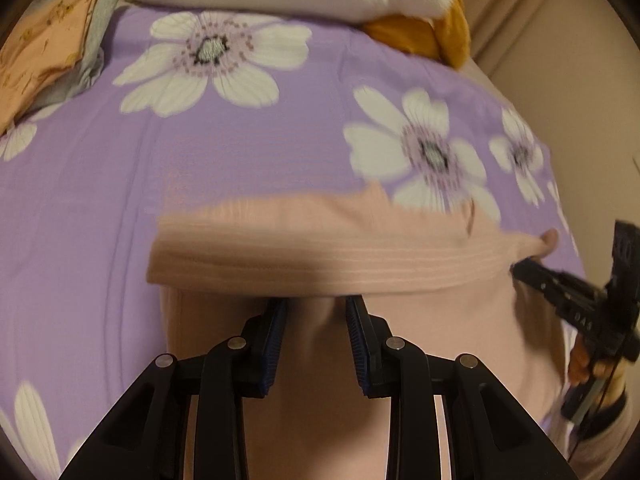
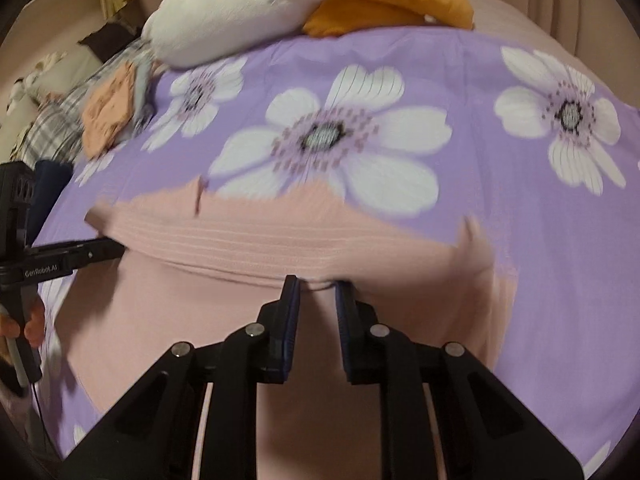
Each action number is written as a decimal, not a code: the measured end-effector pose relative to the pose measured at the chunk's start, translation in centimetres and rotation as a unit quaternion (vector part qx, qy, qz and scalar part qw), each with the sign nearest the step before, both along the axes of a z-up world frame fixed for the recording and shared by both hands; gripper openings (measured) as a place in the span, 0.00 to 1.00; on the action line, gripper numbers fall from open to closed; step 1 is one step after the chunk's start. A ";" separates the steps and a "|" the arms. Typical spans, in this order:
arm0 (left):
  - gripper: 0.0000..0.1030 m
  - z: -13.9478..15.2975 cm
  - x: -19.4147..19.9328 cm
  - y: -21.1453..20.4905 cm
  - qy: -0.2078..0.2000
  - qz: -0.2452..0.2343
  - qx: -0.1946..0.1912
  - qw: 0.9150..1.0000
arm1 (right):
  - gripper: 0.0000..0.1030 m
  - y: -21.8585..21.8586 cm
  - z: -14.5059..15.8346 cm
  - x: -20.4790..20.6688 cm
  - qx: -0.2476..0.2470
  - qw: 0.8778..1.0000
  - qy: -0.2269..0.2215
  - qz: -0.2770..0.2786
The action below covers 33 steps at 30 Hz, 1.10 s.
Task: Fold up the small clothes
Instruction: 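Raise both tools away from the shirt folded in half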
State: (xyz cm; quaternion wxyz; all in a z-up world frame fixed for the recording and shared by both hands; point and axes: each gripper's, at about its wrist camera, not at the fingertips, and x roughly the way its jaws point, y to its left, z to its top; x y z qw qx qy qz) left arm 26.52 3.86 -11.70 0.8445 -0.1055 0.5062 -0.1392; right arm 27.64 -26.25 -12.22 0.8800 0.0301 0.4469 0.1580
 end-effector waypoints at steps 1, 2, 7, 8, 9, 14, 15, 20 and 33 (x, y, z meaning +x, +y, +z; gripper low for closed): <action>0.28 0.3 1.1 0.1 -0.003 0.010 -0.001 1.000 | 0.18 -0.1 0.4 0.9 0.005 1.000 -0.007 -0.010; 0.28 0.6 1.9 0.2 -0.004 0.020 -0.005 1.000 | 0.21 -0.3 0.9 1.8 0.013 1.000 -0.013 -0.021; 0.28 1.8 2.9 1.1 -0.014 0.037 -0.010 0.999 | 0.22 -1.8 3.3 1.8 0.052 0.997 -0.031 -0.044; 0.28 2.0 2.5 1.3 -0.016 0.034 -0.010 0.999 | 0.22 -2.4 3.7 1.2 0.061 0.997 -0.033 -0.045; 0.28 2.0 2.2 1.4 -0.017 0.032 -0.009 0.999 | 0.22 -2.8 3.8 0.8 0.066 0.996 -0.034 -0.046; 0.28 2.1 -1.8 1.9 -0.013 0.016 -0.010 1.000 | 0.23 -6.7 3.5 -4.3 0.110 0.992 -0.012 -0.067; 0.28 2.2 -2.5 1.9 -0.013 0.013 -0.011 1.000 | 0.25 -7.3 3.2 -5.1 0.116 0.991 -0.008 -0.070; 0.28 1.6 -7.6 1.9 -0.004 0.003 -0.024 1.000 | 0.40 -10.3 1.3 -11.8 0.152 0.984 0.019 -0.091; 0.28 -0.9 -12.4 1.1 0.027 0.005 -0.016 0.999 | 0.09 -9.9 -3.2 -16.9 0.249 0.966 0.049 -0.051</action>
